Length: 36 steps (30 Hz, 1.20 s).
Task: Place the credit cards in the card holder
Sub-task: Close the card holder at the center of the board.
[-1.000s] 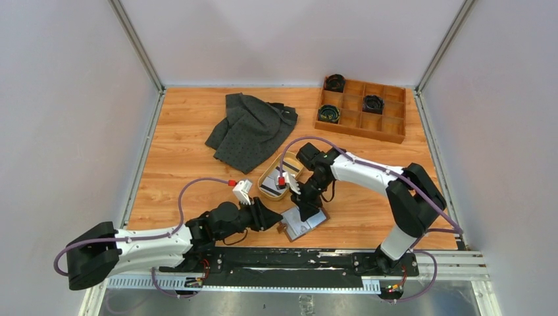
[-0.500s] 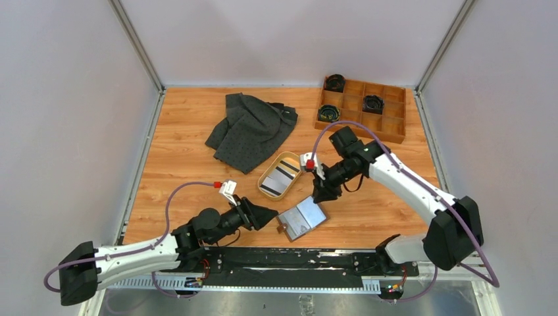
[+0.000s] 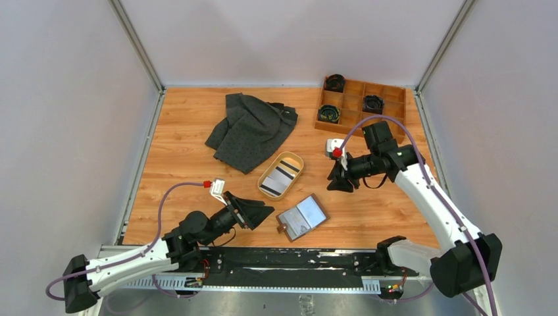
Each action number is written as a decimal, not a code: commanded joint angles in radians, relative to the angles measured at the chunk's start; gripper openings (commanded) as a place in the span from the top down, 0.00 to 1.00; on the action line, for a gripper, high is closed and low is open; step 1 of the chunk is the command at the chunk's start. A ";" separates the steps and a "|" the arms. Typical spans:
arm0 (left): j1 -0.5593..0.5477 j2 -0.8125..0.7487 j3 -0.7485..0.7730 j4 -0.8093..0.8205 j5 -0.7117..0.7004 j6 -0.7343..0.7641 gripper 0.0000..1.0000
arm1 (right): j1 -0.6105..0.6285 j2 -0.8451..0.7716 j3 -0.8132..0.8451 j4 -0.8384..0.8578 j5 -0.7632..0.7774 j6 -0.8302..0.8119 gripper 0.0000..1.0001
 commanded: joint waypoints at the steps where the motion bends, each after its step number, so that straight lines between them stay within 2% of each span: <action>1: 0.005 -0.057 -0.056 -0.029 -0.016 0.041 0.00 | -0.025 -0.048 0.023 0.009 0.072 0.040 0.56; 5: 0.007 -0.078 -0.035 -0.074 -0.012 0.066 0.00 | -0.040 -0.040 0.062 0.033 0.143 0.130 0.28; 7: 0.008 -0.079 -0.015 -0.108 -0.017 0.088 0.00 | -0.083 -0.005 0.069 0.034 0.050 0.176 0.21; 10: 0.008 -0.078 0.050 -0.181 -0.034 0.140 0.00 | -0.152 0.068 0.038 0.034 -0.156 0.178 0.22; 14: 0.009 -0.058 0.167 -0.393 -0.080 0.229 0.00 | -0.184 0.113 -0.023 0.052 -0.179 0.164 0.23; 17: 0.008 0.040 0.284 -0.587 -0.116 0.287 0.00 | -0.185 0.145 -0.055 0.073 -0.223 0.162 0.24; 20: 0.008 0.177 0.378 -0.690 -0.095 0.311 0.00 | -0.185 0.165 -0.050 0.072 -0.206 0.165 0.25; 25: 0.008 0.430 0.478 -0.694 -0.005 0.340 0.02 | -0.185 0.166 -0.064 0.075 -0.188 0.151 0.25; 29: 0.008 0.583 0.585 -0.711 -0.064 0.413 0.04 | -0.185 0.171 -0.069 0.077 -0.173 0.148 0.25; 36: 0.008 0.749 0.751 -0.731 -0.149 0.615 0.06 | -0.184 0.172 -0.069 0.077 -0.172 0.148 0.25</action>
